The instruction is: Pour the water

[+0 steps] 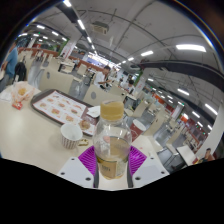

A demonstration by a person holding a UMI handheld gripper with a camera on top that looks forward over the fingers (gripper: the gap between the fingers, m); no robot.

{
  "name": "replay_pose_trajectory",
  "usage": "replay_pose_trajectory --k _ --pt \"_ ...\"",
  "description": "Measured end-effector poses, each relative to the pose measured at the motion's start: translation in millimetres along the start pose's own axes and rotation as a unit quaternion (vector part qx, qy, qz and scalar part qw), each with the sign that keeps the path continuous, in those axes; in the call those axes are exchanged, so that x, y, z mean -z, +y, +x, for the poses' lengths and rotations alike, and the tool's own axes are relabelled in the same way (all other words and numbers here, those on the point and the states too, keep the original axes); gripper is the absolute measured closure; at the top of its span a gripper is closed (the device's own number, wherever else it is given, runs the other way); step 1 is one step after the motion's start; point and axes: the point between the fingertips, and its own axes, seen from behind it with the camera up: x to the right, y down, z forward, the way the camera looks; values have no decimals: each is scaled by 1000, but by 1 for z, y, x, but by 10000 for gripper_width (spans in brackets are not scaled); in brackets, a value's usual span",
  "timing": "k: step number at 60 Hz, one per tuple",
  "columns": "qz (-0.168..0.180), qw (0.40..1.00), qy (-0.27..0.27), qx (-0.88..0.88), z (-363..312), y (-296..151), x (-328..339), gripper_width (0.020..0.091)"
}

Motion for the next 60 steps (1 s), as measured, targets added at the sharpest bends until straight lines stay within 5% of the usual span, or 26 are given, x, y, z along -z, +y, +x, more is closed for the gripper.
replay_pose_trajectory --k 12,24,42,51,60 --pt "4 962 111 250 58 -39 -59 728" --pt "31 837 186 513 53 -80 -93 727" --pt "78 676 179 711 -13 -89 -121 729" --pt "74 700 160 692 -14 -84 -122 729" --pt "86 821 117 552 2 -96 -111 729"
